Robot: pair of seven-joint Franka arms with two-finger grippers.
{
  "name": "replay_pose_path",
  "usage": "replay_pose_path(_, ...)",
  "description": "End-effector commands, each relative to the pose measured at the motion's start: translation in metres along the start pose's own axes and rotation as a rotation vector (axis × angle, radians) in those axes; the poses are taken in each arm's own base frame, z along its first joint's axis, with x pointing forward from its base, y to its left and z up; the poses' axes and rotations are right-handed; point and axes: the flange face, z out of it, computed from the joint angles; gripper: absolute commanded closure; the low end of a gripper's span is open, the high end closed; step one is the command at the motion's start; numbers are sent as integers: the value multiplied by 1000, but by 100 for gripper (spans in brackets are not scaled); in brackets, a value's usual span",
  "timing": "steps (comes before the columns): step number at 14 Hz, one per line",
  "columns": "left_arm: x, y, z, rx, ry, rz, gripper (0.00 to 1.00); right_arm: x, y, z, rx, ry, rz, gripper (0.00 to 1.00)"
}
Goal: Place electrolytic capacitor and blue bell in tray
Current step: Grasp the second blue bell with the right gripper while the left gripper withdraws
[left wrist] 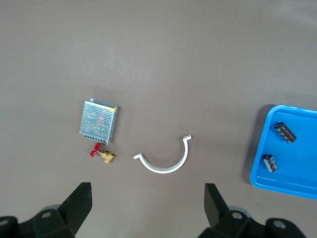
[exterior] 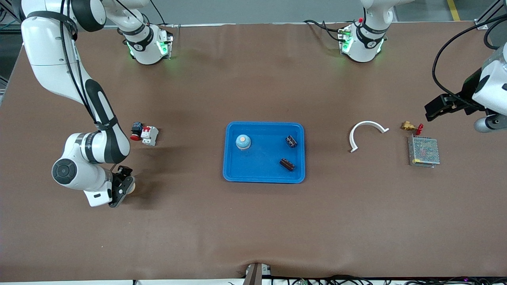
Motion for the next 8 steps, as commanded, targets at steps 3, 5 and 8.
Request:
replay_pose_path(3, -18, -33, 2, -34, 18, 98, 0, -3, 0, 2, 2, 14, -11, 0)
replay_pose_path(5, -30, -42, 9, -29, 45, 119, 0, -3, 0, 2, 2, 14, -11, 0)
replay_pose_path(8, -32, -40, 7, -26, 53, 109, 0, -3, -1, 5, 2, 15, -10, 0)
